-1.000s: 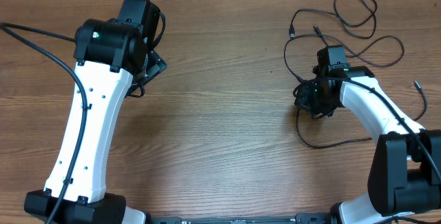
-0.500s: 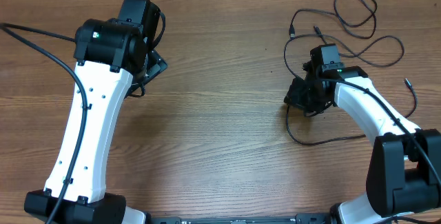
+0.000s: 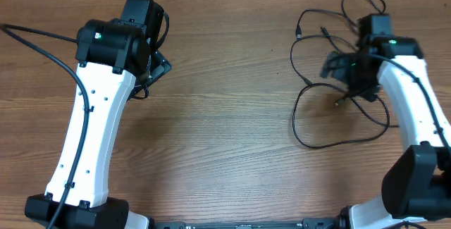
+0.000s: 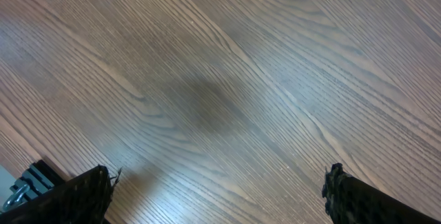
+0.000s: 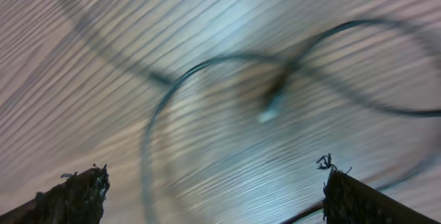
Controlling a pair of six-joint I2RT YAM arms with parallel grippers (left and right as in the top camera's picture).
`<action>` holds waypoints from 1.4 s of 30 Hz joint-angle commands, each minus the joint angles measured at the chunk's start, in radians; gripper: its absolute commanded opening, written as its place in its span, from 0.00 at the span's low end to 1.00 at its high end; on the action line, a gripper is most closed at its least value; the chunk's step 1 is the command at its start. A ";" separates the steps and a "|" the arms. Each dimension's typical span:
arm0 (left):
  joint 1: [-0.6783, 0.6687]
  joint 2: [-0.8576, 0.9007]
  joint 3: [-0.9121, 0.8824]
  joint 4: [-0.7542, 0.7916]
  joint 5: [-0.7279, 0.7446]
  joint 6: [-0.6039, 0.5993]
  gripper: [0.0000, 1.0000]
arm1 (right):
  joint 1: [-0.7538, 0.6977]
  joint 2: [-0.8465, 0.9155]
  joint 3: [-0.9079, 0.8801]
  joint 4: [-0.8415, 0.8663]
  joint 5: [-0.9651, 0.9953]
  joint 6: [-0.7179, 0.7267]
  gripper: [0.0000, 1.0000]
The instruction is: Untangle cables
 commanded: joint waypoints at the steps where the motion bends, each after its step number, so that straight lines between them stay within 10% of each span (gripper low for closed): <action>1: -0.002 0.008 -0.004 0.001 0.004 0.019 1.00 | -0.077 -0.006 0.009 -0.005 0.132 0.047 1.00; 42: -0.002 0.008 -0.004 -0.007 0.004 0.053 1.00 | -0.473 0.137 -0.140 0.207 0.190 0.157 0.95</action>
